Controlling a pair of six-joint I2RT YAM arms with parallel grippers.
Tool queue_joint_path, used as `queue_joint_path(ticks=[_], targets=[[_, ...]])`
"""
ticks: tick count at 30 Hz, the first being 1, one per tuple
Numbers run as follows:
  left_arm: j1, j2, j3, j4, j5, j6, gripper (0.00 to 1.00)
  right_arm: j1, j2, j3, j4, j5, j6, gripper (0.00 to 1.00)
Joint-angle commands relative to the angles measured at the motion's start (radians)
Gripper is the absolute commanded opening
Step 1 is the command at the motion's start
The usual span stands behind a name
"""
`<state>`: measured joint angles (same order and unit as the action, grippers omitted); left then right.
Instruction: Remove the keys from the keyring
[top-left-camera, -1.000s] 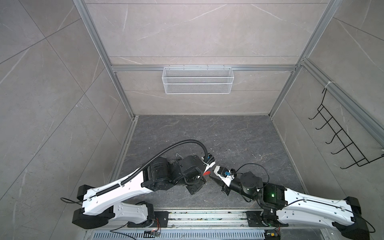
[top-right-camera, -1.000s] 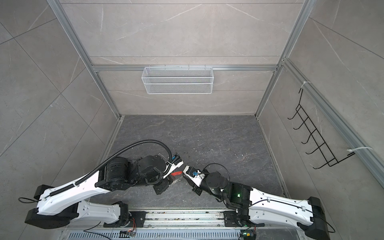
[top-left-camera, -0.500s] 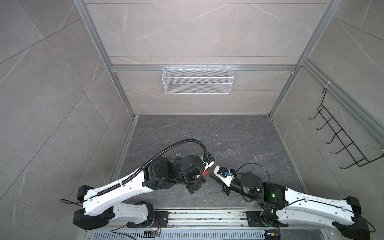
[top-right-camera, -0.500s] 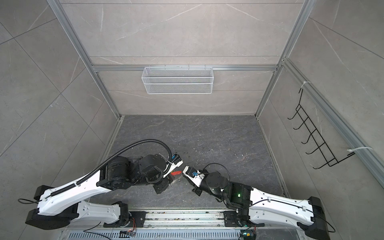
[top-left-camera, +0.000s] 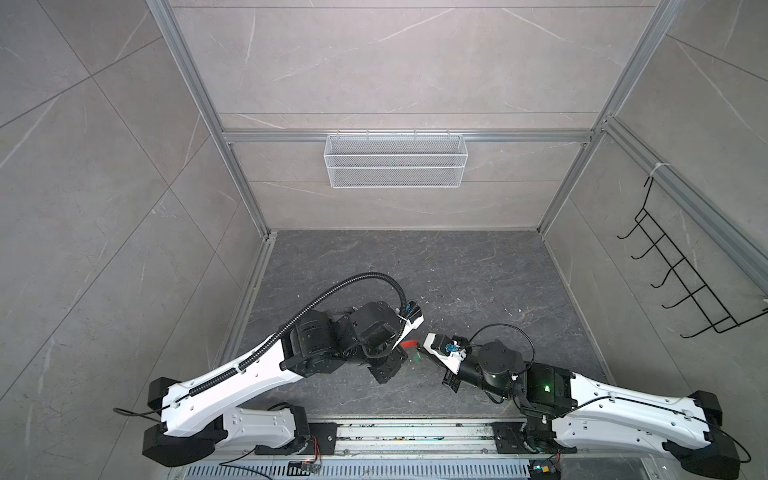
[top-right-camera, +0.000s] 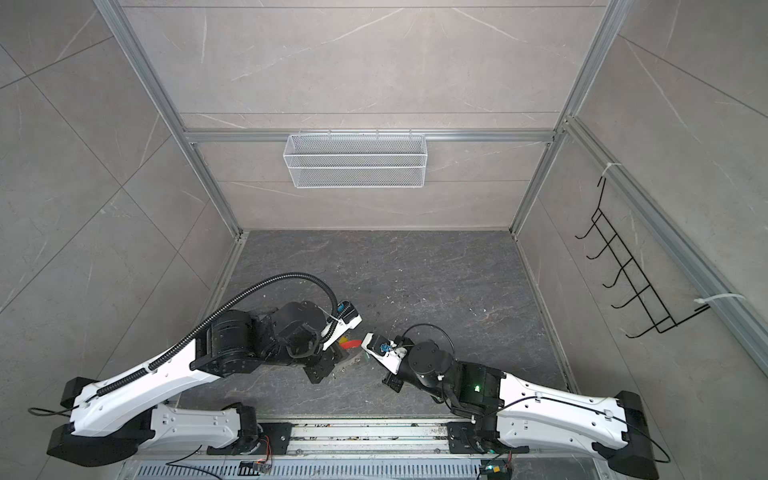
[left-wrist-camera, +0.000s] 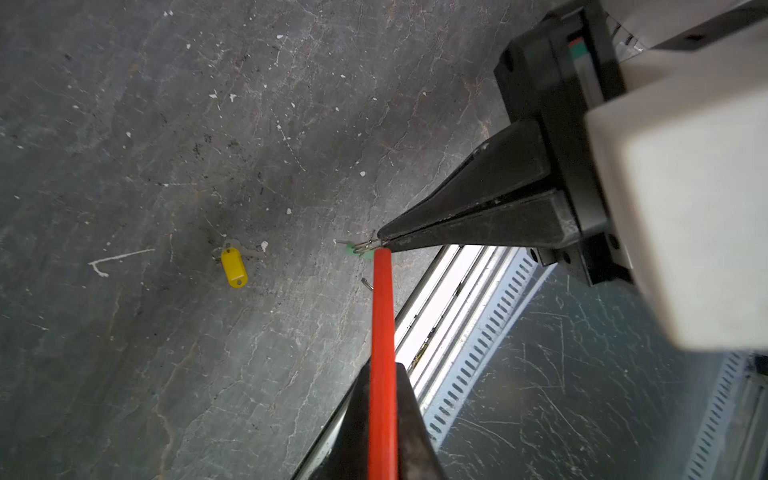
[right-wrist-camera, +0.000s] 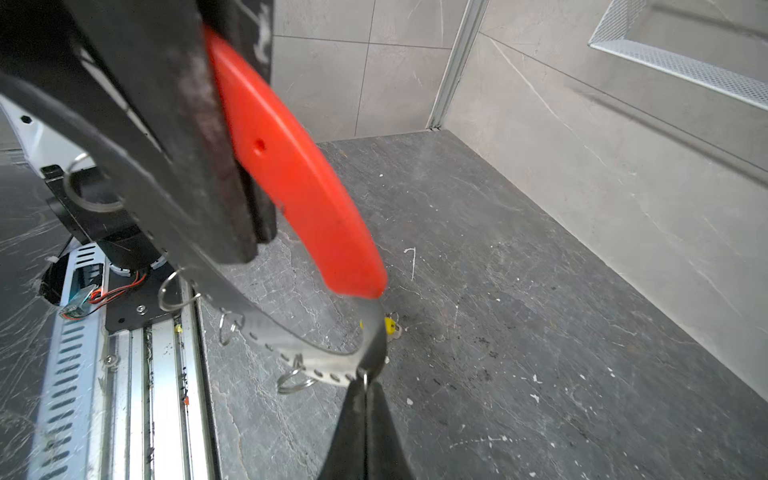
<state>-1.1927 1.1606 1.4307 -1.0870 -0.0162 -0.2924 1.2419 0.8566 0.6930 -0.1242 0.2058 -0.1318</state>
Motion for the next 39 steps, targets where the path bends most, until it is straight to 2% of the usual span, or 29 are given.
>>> queue_joint_path(ticks=[1, 4, 6, 8, 10, 17, 20, 23, 26, 30, 34, 39], targets=[[0.054, -0.031, -0.021, 0.042, 0.124, -0.031, 0.00, 0.009, 0.017, 0.050, -0.060, -0.036, -0.022, 0.00], [0.093, -0.041, -0.047, 0.056, 0.176, -0.041, 0.01, 0.011, 0.028, 0.064, -0.071, -0.047, -0.023, 0.00], [0.116, -0.047, -0.063, 0.061, 0.205, -0.046, 0.24, 0.011, 0.030, 0.074, -0.080, -0.057, -0.021, 0.00], [0.136, -0.056, -0.073, 0.066, 0.209, -0.051, 0.42, 0.011, 0.032, 0.083, -0.090, -0.067, -0.015, 0.00], [0.149, -0.066, -0.078, 0.071, 0.197, -0.052, 0.47, 0.011, 0.032, 0.087, -0.095, -0.075, -0.007, 0.00], [0.156, -0.148, -0.077, 0.117, 0.080, -0.040, 0.50, 0.010, 0.027, 0.112, -0.119, -0.076, 0.045, 0.00], [0.156, -0.189, -0.120, 0.182, 0.095, -0.013, 0.47, 0.010, 0.031, 0.141, -0.150, -0.081, 0.070, 0.00], [0.156, -0.211, -0.185, 0.266, 0.130, -0.009, 0.39, 0.004, 0.055, 0.184, -0.192, -0.072, 0.093, 0.00], [0.155, -0.218, -0.231, 0.315, 0.132, -0.011, 0.37, -0.007, 0.067, 0.219, -0.218, -0.056, 0.128, 0.00], [0.144, -0.272, -0.306, 0.365, 0.056, -0.035, 0.44, -0.040, 0.078, 0.265, -0.256, -0.009, 0.193, 0.00], [0.144, -0.379, -0.415, 0.454, -0.049, -0.070, 0.51, -0.117, 0.093, 0.315, -0.274, -0.040, 0.290, 0.00], [0.129, -0.440, -0.515, 0.559, -0.070, -0.061, 0.52, -0.220, 0.152, 0.389, -0.350, -0.029, 0.426, 0.00]])
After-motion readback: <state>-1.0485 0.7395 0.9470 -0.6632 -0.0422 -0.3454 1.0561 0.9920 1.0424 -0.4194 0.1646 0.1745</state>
